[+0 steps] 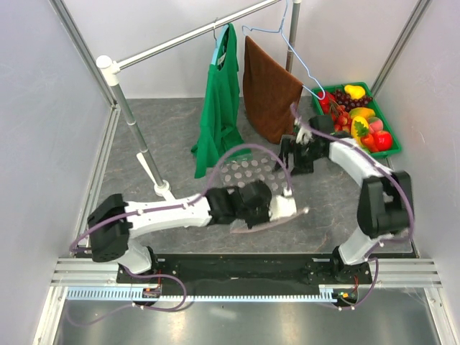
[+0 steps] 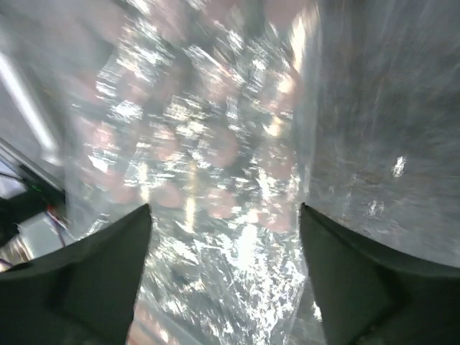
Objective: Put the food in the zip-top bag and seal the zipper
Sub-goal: Pick up the zipper food storage bag at the center of the board.
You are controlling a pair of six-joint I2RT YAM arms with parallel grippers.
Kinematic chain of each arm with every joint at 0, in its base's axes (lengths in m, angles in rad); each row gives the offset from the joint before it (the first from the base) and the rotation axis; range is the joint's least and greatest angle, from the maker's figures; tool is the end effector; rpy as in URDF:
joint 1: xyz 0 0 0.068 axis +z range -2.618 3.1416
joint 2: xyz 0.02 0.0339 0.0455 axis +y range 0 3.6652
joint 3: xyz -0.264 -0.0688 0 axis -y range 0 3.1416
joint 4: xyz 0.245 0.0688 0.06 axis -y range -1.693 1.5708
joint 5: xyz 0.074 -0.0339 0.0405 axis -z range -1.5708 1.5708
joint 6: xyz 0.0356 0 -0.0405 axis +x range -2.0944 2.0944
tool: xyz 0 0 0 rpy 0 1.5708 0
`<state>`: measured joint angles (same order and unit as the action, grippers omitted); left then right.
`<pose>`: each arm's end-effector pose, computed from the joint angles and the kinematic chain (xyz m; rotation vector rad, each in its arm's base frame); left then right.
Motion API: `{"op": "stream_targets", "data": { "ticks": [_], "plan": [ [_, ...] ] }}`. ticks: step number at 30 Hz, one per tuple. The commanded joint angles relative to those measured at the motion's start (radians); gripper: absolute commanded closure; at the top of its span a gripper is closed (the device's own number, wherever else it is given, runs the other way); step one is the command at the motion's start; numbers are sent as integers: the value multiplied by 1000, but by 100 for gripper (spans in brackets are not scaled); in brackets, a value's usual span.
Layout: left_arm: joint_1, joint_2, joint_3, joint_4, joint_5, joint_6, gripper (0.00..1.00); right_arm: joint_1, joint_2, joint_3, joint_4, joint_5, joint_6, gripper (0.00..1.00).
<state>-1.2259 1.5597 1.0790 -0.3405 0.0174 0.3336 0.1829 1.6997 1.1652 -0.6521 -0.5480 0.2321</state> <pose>0.1133 -0.3171 0.2372 1.7199 1.7276 -0.4329 0.3255 0.0791 0.2054 -0.0827 2.7562 0.8676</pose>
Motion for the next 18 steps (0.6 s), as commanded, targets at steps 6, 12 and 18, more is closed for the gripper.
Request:
{"op": "stream_targets", "data": {
  "ticks": [6,12,18],
  "plan": [
    [78,-86,337,-221,-8,-502,98,-144,-380,352,-76,-30,-2,2],
    [161,-23,561,-351,-44,-748,98,-209,-526,326,-74,-61,70,2],
    [160,-47,610,-354,-8,-786,98,-209,-612,292,-67,-139,67,2]
  ]
}}
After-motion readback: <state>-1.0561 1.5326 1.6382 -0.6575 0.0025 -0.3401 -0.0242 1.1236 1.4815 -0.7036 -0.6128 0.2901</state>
